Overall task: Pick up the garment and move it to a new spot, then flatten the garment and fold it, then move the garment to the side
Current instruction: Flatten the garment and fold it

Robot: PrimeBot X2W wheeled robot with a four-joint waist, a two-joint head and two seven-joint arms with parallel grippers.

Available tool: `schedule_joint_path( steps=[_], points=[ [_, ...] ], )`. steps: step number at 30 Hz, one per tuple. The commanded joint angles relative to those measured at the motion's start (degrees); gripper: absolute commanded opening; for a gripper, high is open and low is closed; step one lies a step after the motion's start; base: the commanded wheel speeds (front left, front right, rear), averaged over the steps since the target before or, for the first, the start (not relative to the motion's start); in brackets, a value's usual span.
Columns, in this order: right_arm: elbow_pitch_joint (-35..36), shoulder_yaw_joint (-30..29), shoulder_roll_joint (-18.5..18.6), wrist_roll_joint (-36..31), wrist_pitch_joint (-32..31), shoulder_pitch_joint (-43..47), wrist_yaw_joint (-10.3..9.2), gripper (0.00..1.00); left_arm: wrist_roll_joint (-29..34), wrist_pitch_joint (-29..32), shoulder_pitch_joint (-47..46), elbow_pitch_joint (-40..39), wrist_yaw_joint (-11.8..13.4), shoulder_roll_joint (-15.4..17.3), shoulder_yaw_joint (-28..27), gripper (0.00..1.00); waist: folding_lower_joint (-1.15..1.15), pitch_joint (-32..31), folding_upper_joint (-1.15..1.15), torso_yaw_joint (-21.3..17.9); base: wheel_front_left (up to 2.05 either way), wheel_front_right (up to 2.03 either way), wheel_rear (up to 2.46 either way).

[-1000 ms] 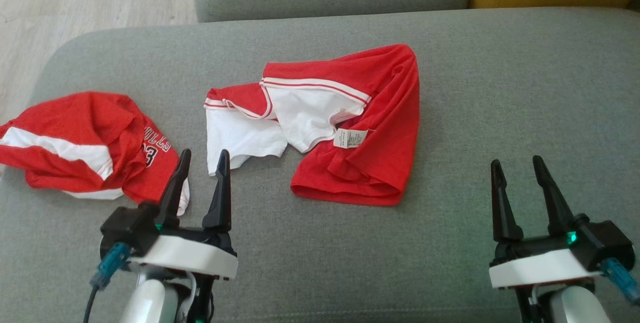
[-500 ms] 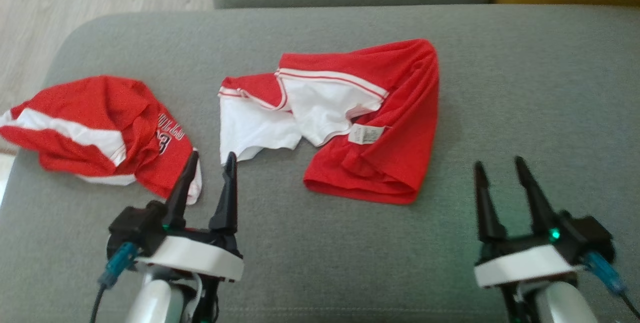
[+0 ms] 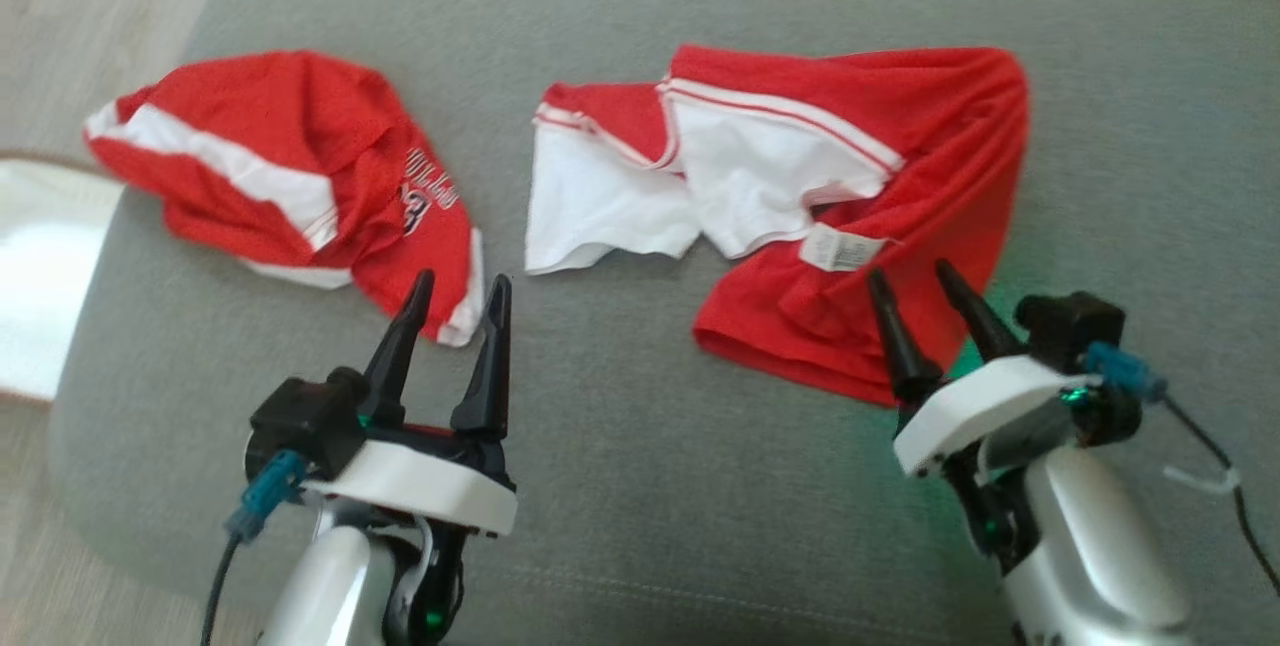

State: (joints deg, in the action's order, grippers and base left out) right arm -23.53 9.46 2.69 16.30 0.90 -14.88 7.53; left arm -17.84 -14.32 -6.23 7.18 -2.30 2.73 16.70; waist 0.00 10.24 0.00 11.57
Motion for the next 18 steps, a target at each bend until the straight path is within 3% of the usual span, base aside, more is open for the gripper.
schedule_joint_path(
  steps=[1, 16, 17, 18],
  points=[
    [0.03, 0.18, 0.19, 1.01, -0.54, -3.12, -0.04, 1.0, -0.33, -0.68, -2.41, -1.71, 0.38, 0.15, -0.99, 1.0, 0.0, 1.56, 0.0, 2.02, 0.0, 0.0, 0.0],
    [-11.55, -0.59, 0.19, 3.86, -0.24, -10.29, -0.04, 1.0, -1.33, -0.68, -3.3, -1.64, 1.16, 0.15, 1.06, 1.0, 0.0, 3.41, 0.0, 5.01, 0.0, 0.0, 0.0],
    [-12.09, -0.25, 0.19, 3.65, -0.04, -10.63, -0.04, 0.96, -1.31, -0.68, -3.27, -1.62, 1.21, 0.15, 1.01, 1.0, 0.0, 3.41, 0.0, 4.88, 0.0, 0.0, 0.0],
    [-12.5, 0.07, 0.19, 3.3, 0.38, -10.97, -0.04, 0.26, -1.27, -0.68, -3.25, -1.55, 1.24, 0.15, 0.95, 1.0, 0.0, 3.39, 0.0, 4.68, 0.0, 0.0, 0.0]
  ],
)
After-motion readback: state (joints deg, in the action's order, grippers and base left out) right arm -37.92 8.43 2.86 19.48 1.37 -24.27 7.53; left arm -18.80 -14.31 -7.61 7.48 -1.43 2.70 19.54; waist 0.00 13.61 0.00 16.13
